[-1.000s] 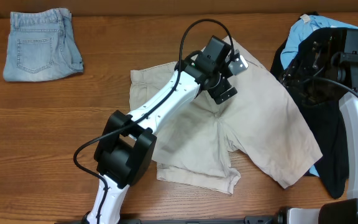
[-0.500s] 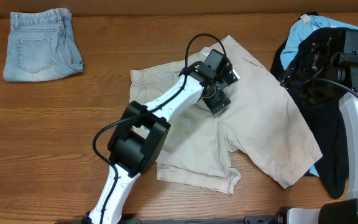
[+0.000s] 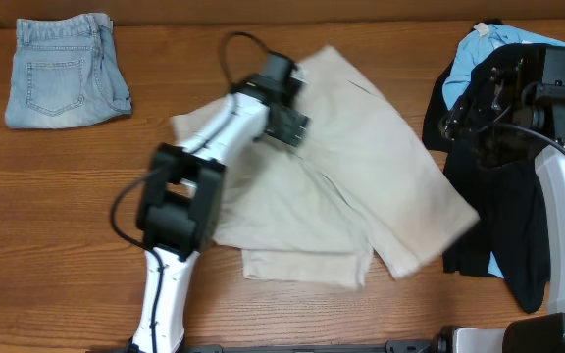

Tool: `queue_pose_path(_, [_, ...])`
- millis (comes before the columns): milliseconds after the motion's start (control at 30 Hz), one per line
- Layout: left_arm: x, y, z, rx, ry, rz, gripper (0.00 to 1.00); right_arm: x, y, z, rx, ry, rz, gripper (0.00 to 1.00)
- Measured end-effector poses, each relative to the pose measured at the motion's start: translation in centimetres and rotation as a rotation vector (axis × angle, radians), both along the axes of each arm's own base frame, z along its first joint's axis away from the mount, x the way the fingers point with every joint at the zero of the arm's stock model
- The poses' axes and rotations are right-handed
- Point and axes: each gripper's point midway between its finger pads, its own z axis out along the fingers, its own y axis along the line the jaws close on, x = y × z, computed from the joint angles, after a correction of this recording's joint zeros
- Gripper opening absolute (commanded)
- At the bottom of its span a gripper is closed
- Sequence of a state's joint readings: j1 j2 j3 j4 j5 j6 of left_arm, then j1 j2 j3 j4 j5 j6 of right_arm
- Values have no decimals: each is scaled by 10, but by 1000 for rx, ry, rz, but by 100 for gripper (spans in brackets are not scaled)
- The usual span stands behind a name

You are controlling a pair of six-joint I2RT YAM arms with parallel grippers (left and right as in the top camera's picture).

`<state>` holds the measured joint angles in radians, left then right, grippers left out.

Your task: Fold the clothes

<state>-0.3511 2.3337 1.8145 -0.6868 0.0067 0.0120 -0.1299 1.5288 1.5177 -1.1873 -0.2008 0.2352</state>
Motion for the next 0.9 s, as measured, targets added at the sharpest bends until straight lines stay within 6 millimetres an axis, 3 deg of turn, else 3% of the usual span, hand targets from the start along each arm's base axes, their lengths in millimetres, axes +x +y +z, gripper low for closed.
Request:
queue_pose_path(200, [6,111,1,-17,98,290,100,-3,10,-11,3,21,29,77])
queue_pose_path(367, [-10,166,2,-58,196,426,100,-2,40,-11,6,12,126,77])
queue_pose_path(500, [-37,173,5,-52,316,457,100,-14,82,-19,17,54,248,76])
queue_pose_path(633, [-52,166,18,-42,413,450,100,-41,124,-50,28,149,358,71])
queue_pose_path(733, [-41,162,42,-52,389,444,100,-69,145,-84,28,244,408,71])
queue_pose_path(900, [-15,158,105,-89,263,432,100,-108,164,-136,25,349,453,68])
